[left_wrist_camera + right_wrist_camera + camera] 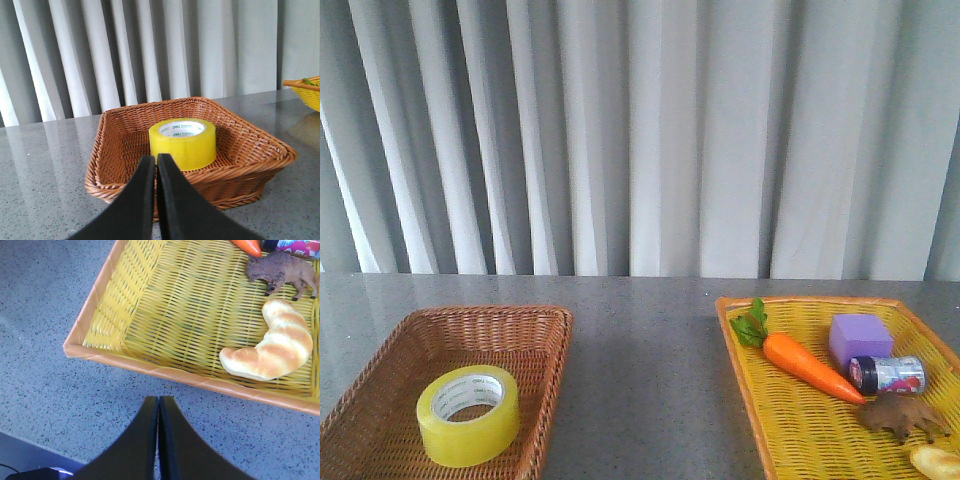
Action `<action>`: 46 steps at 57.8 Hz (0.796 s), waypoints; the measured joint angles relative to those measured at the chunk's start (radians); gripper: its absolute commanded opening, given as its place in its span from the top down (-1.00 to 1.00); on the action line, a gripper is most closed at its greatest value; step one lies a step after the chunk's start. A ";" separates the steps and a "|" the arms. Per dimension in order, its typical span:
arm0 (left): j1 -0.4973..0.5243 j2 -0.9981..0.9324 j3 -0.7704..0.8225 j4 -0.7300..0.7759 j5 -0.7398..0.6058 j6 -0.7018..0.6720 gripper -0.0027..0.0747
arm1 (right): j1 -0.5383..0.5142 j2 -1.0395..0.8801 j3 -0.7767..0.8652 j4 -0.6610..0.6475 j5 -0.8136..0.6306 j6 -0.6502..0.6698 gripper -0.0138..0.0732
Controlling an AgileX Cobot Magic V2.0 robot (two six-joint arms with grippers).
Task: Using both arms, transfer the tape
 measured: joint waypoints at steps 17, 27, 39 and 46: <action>0.000 0.000 0.000 0.000 0.000 0.000 0.95 | -0.080 -0.211 0.095 -0.073 -0.178 -0.001 0.70; 0.000 0.000 0.000 0.000 0.000 0.000 0.95 | -0.198 -0.426 0.325 -0.072 -0.447 -0.001 0.70; 0.000 0.000 0.000 0.000 0.000 0.000 0.95 | -0.246 -0.615 0.580 -0.056 -0.686 -0.001 0.70; 0.000 0.000 0.000 0.000 0.000 0.000 0.95 | -0.246 -0.634 0.667 -0.049 -0.785 0.000 0.70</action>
